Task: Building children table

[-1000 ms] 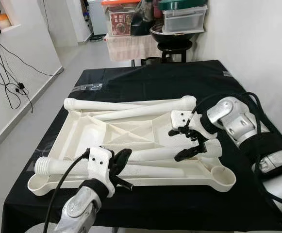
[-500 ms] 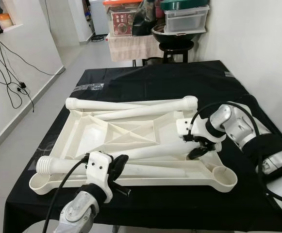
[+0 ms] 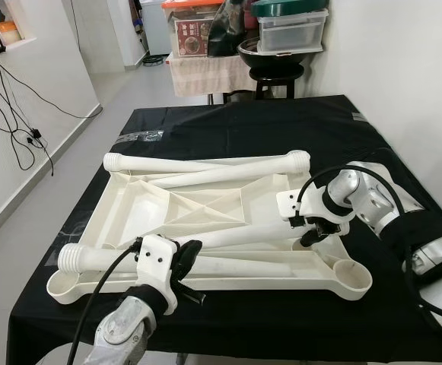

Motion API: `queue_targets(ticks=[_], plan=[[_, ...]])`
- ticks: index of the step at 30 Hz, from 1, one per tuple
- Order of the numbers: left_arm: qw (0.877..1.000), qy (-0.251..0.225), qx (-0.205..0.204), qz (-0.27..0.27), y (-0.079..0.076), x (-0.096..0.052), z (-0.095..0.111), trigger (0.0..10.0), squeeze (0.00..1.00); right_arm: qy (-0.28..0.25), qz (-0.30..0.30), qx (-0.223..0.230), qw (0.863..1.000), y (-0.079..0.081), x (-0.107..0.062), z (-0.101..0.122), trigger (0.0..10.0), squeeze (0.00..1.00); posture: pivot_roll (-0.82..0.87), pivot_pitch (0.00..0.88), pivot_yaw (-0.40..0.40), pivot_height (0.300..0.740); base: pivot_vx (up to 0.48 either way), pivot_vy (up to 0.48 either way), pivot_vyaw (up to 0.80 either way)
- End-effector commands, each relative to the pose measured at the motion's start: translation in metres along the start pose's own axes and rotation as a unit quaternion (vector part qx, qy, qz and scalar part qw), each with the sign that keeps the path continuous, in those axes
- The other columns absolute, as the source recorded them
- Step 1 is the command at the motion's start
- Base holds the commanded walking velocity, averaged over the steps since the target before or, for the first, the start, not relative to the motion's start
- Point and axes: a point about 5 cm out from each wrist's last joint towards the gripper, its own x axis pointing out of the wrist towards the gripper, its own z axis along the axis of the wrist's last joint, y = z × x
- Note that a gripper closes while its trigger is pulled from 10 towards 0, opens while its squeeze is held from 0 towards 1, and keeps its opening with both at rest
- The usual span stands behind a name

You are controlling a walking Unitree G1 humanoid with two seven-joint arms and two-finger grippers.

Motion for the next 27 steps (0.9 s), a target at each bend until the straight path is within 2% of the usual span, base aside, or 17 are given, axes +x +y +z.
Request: queue_targets(ticks=[1,2,3,5,6,8,10,11,12,13,14,15,16,17,19,22,27], plan=[[1.000,-0.004,0.010,0.013,0.007,0.000,0.004,10.0,0.00,-0.054,-0.038,0.017,0.998,-0.014,-0.017,0.010,0.0,0.00,-0.01,0.000,0.022,0.740,0.000,0.000,0.00],[1.000,-0.004,0.010,0.013,0.007,0.000,0.004,10.0,0.00,-0.054,-0.038,0.017,0.998,-0.014,-0.017,0.010,0.0,0.00,-0.01,0.000,0.022,0.740,0.000,0.000,0.00],[0.999,-0.024,0.010,0.023,0.012,0.003,0.013,10.0,0.00,-0.101,-0.059,0.042,0.992,-0.022,-0.029,0.013,0.0,0.00,-0.01,0.000,0.024,0.740,0.000,0.000,0.00],[0.999,-0.024,0.010,0.023,0.012,0.003,0.013,10.0,0.00,-0.101,-0.059,0.042,0.992,-0.022,-0.029,0.013,0.0,0.00,-0.01,0.000,0.024,0.740,0.000,0.000,0.00],[0.998,-0.048,0.009,0.031,0.017,0.006,0.025,10.0,0.00,-0.145,-0.086,0.069,0.983,-0.030,-0.039,0.014,0.0,0.00,-0.02,0.000,0.026,0.740,0.000,0.000,0.00],[0.998,-0.048,0.009,0.031,0.017,0.006,0.025,10.0,0.00,-0.145,-0.086,0.069,0.983,-0.030,-0.039,0.014,0.0,0.00,-0.02,0.000,0.026,0.740,0.000,0.000,0.00],[0.997,-0.070,0.005,0.035,0.020,0.009,0.035,10.0,0.00,-0.187,-0.108,0.095,0.972,-0.035,-0.047,0.016,0.0,0.00,-0.02,0.000,0.028,0.740,0.000,0.000,0.00],[0.995,-0.089,0.000,0.035,0.022,0.011,0.044,10.0,0.00,-0.236,-0.120,0.121,0.957,-0.038,-0.052,0.020,0.0,0.00,-0.02,0.000,0.029,0.740,0.000,0.000,0.00],[0.994,-0.104,-0.001,0.037,0.023,0.014,0.051,10.0,0.00,-0.282,-0.127,0.140,0.941,-0.040,-0.053,0.027,2.1,0.00,-0.02,0.000,0.032,0.740,0.000,0.000,0.00],[0.994,-0.104,-0.001,0.037,0.023,0.014,0.051,10.0,0.00,-0.282,-0.127,0.140,0.941,-0.040,-0.053,0.027,2.1,0.00,-0.02,0.000,0.032,0.740,0.000,0.000,0.00],[0.992,-0.121,-0.007,0.044,0.026,0.016,0.058,10.0,0.00,-0.330,-0.129,0.158,0.921,-0.039,-0.052,0.036,4.7,0.00,-0.02,0.000,0.034,0.740,0.000,0.000,0.00],[0.988,-0.142,-0.023,0.049,0.029,0.018,0.065,10.0,0.65,-0.373,-0.129,0.174,0.902,-0.037,-0.048,0.047,10.0,0.00,-0.02,0.000,0.037,0.740,0.000,0.000,0.00],[0.984,-0.165,-0.040,0.047,0.030,0.020,0.074,10.0,1.00,-0.411,-0.133,0.187,0.882,-0.035,-0.043,0.058,10.0,0.00,-0.02,0.000,0.044,0.740,0.000,0.000,0.00],[0.984,-0.165,-0.040,0.047,0.030,0.020,0.074,10.0,1.00,-0.411,-0.133,0.187,0.882,-0.035,-0.043,0.058,10.0,0.00,-0.02,0.000,0.044,0.740,0.000,0.000,0.00],[0.976,-0.202,-0.068,0.044,0.032,0.023,0.089,10.0,1.00,-0.463,-0.151,0.196,0.851,-0.028,-0.032,0.075,10.0,0.00,-0.02,0.000,0.048,0.740,0.000,0.000,0.00],[0.971,-0.221,-0.084,0.034,0.033,0.025,0.101,10.0,1.00,-0.488,-0.152,0.200,0.836,-0.019,-0.019,0.085,10.0,0.00,-0.02,0.000,0.057,0.740,0.000,0.000,0.00],[0.970,-0.223,-0.092,0.020,0.032,0.028,0.104,10.0,1.00,-0.497,-0.141,0.193,0.834,-0.012,-0.015,0.093,10.0,0.00,-0.02,0.000,0.062,0.740,0.000,0.000,0.00]])
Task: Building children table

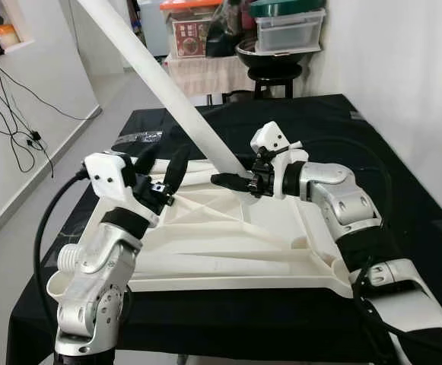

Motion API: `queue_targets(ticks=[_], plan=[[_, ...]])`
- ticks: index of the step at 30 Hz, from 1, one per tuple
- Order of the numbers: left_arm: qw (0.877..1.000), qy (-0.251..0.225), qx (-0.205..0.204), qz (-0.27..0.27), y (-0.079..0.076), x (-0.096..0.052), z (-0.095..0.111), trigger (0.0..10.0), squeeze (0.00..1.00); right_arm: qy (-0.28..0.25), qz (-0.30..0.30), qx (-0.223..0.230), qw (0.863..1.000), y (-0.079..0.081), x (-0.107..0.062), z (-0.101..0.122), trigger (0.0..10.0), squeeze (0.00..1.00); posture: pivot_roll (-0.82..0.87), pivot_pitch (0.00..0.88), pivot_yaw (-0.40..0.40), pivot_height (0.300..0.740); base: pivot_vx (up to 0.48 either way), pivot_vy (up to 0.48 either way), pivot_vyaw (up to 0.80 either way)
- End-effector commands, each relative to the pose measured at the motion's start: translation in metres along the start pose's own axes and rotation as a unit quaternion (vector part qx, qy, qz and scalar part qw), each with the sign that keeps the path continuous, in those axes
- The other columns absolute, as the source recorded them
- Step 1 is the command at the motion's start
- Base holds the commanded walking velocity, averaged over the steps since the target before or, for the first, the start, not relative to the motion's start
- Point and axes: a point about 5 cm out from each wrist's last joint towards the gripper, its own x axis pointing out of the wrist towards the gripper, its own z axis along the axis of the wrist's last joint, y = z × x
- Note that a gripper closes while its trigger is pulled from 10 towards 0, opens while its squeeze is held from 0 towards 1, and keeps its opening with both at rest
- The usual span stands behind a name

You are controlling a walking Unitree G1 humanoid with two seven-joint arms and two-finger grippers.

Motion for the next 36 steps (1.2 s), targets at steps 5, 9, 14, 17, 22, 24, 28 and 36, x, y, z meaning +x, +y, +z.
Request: queue_targets(ticks=[5,9,14,17,22,24,28,36], plan=[[0.999,0.009,-0.028,-0.039,-0.012,0.007,-0.002,10.0,1.00,-0.035,0.041,-0.019,0.998,0.020,0.010,0.008,10.0,0.00,-0.02,0.000,0.064,0.740,0.000,0.000,0.00],[0.998,0.009,-0.037,-0.043,-0.014,0.008,-0.002,10.0,1.00,-0.040,0.045,-0.019,0.998,0.025,0.011,0.010,10.0,0.00,-0.02,0.000,0.064,0.740,0.000,0.000,0.00],[0.998,0.002,-0.048,-0.051,-0.017,0.012,0.002,10.0,1.00,-0.033,0.087,-0.045,0.995,0.046,0.013,0.002,10.0,0.00,-0.02,0.000,0.061,0.740,0.000,0.000,0.00],[0.997,-0.002,-0.056,-0.059,-0.020,0.014,0.004,10.0,0.51,-0.031,0.100,-0.053,0.993,0.052,0.013,-0.001,10.0,0.00,-0.02,0.000,0.063,0.740,0.000,0.000,0.00],[0.995,-0.010,-0.066,-0.068,-0.024,0.017,0.007,10.0,0.00,-0.020,0.112,-0.061,0.992,0.059,0.014,-0.007,10.0,0.00,-0.02,0.000,0.061,0.740,0.000,0.000,0.00],[0.995,-0.018,-0.069,-0.071,-0.025,0.019,0.010,10.0,0.00,-0.011,0.110,-0.059,0.992,0.060,0.016,-0.012,10.0,0.00,-0.03,0.000,0.057,0.740,0.000,0.000,0.00],[0.991,-0.040,-0.102,-0.073,-0.026,0.020,0.015,0.0,0.00,-0.010,0.092,-0.055,0.994,0.060,0.019,-0.019,10.0,0.00,-0.04,0.000,0.051,0.740,0.000,0.000,0.00],[0.987,-0.055,-0.126,-0.088,-0.027,0.023,0.023,0.0,0.00,-0.027,0.058,-0.051,0.997,0.056,0.018,-0.020,10.0,0.00,-0.05,0.000,0.070,0.740,0.000,0.000,0.00]])
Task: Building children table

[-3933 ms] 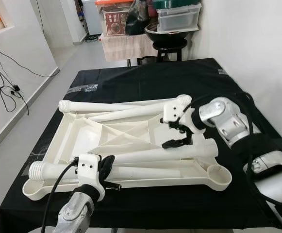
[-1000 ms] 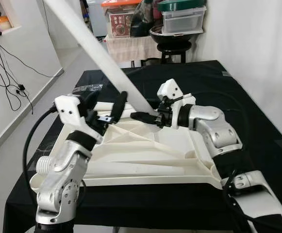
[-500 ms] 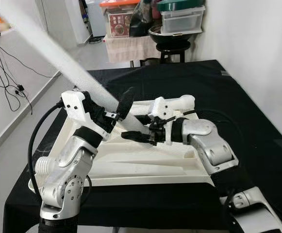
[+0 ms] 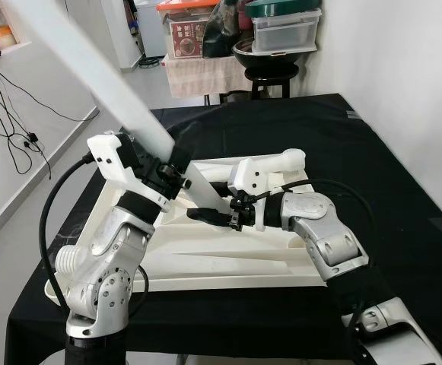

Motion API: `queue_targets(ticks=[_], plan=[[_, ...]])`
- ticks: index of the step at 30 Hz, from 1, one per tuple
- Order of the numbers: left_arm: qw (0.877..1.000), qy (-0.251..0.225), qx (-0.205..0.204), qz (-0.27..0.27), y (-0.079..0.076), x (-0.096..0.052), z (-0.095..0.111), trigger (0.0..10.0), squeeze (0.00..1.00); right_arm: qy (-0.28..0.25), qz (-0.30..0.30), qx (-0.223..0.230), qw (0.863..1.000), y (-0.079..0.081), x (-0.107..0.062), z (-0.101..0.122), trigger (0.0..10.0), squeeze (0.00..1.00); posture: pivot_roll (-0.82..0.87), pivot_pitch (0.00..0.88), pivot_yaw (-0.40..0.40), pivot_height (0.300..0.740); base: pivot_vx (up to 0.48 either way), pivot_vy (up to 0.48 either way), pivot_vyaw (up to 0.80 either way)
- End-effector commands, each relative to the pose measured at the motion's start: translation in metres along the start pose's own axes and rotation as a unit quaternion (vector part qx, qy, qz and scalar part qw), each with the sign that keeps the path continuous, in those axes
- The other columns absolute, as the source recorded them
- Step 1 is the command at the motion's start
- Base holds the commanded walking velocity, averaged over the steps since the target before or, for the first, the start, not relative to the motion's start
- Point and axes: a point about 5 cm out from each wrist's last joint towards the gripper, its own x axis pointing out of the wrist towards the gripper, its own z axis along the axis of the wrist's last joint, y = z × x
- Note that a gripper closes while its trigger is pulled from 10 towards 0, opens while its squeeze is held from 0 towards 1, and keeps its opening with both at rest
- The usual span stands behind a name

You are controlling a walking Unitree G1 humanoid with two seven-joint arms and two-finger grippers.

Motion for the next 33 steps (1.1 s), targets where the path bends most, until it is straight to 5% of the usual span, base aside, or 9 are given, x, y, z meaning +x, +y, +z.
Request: queue_targets(ticks=[1,13,18,19,24,25,26,27,33], plan=[[0.999,-0.017,-0.012,-0.028,-0.008,0.004,0.007,0.0,0.00,0.011,-0.011,0.011,1.000,0.001,0.002,-0.008,10.0,0.00,-0.05,0.000,0.070,0.740,0.000,0.000,0.00],[0.999,-0.008,0.012,-0.052,-0.009,0.009,0.017,0.0,0.00,-0.001,-0.035,0.014,0.999,0.007,0.013,-0.009,10.0,0.00,-0.02,0.000,0.095,0.740,0.000,0.000,0.00],[0.998,0.005,0.036,-0.059,-0.009,0.011,0.017,0.0,0.00,-0.019,-0.028,0.055,0.998,0.010,0.022,-0.009,10.0,0.00,-0.02,0.000,0.107,0.740,0.000,0.000,0.00],[0.997,0.009,0.041,-0.061,-0.009,0.011,0.016,0.0,0.00,-0.028,-0.026,0.065,0.997,0.011,0.025,-0.008,10.0,1.00,-0.02,0.000,0.109,0.740,0.000,0.000,0.00],[0.996,0.024,0.063,-0.065,-0.007,0.014,0.011,0.0,0.00,-0.022,-0.022,0.054,0.998,0.020,0.037,-0.006,10.0,1.00,-0.02,0.000,0.100,0.740,0.000,0.000,0.00],[0.995,0.028,0.070,-0.066,-0.007,0.015,0.009,0.0,0.00,-0.018,-0.019,0.056,0.998,0.021,0.039,-0.004,10.0,0.29,-0.03,0.000,0.090,0.740,0.000,0.000,0.00],[0.995,0.028,0.070,-0.066,-0.007,0.015,0.009,0.0,0.00,-0.018,-0.019,0.056,0.998,0.021,0.039,-0.004,10.0,0.29,-0.03,0.000,0.090,0.740,0.000,0.000,0.00],[0.994,0.031,0.075,-0.067,-0.006,0.015,0.007,0.0,0.00,-0.017,-0.016,0.058,0.998,0.022,0.041,-0.003,10.0,0.00,-0.03,0.000,0.090,0.740,0.000,0.000,0.00],[0.992,0.054,0.081,-0.082,-0.010,0.016,-0.006,0.0,0.00,-0.025,-0.027,0.067,0.997,0.020,0.050,0.008,10.0,0.00,-0.05,0.000,0.090,0.740,0.000,0.000,0.00]])
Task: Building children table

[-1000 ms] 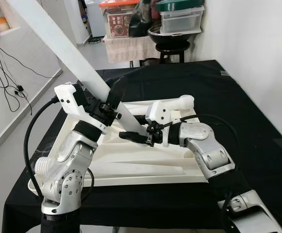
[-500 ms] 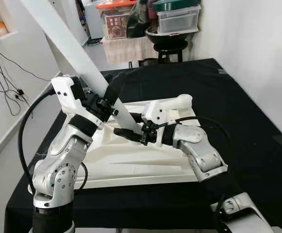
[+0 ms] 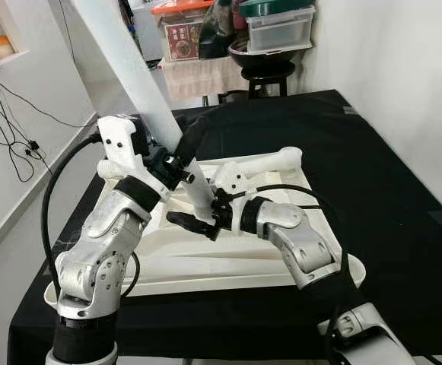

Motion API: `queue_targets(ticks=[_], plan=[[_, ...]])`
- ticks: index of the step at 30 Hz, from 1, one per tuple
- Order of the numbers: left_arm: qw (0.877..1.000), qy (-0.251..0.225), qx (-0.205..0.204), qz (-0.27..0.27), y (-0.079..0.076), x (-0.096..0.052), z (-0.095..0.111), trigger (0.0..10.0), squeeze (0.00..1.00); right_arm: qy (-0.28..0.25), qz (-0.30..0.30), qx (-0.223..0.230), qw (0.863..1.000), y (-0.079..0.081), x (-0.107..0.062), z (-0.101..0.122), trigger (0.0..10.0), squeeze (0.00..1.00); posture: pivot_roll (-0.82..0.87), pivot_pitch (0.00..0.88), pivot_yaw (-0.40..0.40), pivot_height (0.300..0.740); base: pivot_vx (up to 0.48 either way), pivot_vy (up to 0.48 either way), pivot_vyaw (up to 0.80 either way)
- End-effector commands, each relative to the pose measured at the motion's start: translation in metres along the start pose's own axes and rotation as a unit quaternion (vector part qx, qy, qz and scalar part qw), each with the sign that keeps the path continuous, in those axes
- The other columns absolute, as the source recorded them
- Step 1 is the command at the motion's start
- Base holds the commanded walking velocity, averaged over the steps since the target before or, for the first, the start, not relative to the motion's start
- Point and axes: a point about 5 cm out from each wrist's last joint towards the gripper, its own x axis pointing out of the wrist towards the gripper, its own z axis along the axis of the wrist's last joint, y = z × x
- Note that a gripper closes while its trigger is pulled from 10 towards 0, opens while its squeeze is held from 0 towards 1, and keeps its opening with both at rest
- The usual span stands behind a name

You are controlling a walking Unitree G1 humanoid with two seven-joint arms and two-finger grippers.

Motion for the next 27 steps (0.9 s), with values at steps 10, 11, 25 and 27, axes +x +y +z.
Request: queue_targets(ticks=[10,11,25,27], plan=[[0.998,0.040,-0.003,-0.056,-0.013,0.003,-0.023,0.0,0.00,-0.021,-0.015,-0.024,0.999,-0.005,0.011,0.025,10.0,0.00,-0.07,0.000,0.122,0.740,0.000,0.000,0.00],[0.998,0.041,-0.004,-0.056,-0.013,0.004,-0.024,0.0,0.00,-0.017,-0.014,-0.029,0.999,-0.006,0.009,0.025,10.0,0.00,-0.08,0.000,0.122,0.740,0.000,0.000,0.00],[0.998,0.024,-0.006,-0.064,-0.019,0.013,-0.021,0.0,0.00,0.026,-0.015,-0.030,0.999,-0.002,0.013,0.017,0.0,0.00,-0.06,0.000,0.103,0.740,0.000,0.000,0.00],[0.998,0.024,-0.006,-0.064,-0.019,0.013,-0.021,0.0,0.00,0.026,-0.015,-0.030,0.999,-0.002,0.013,0.017,0.0,0.00,-0.06,0.000,0.103,0.740,0.000,0.000,0.00]])
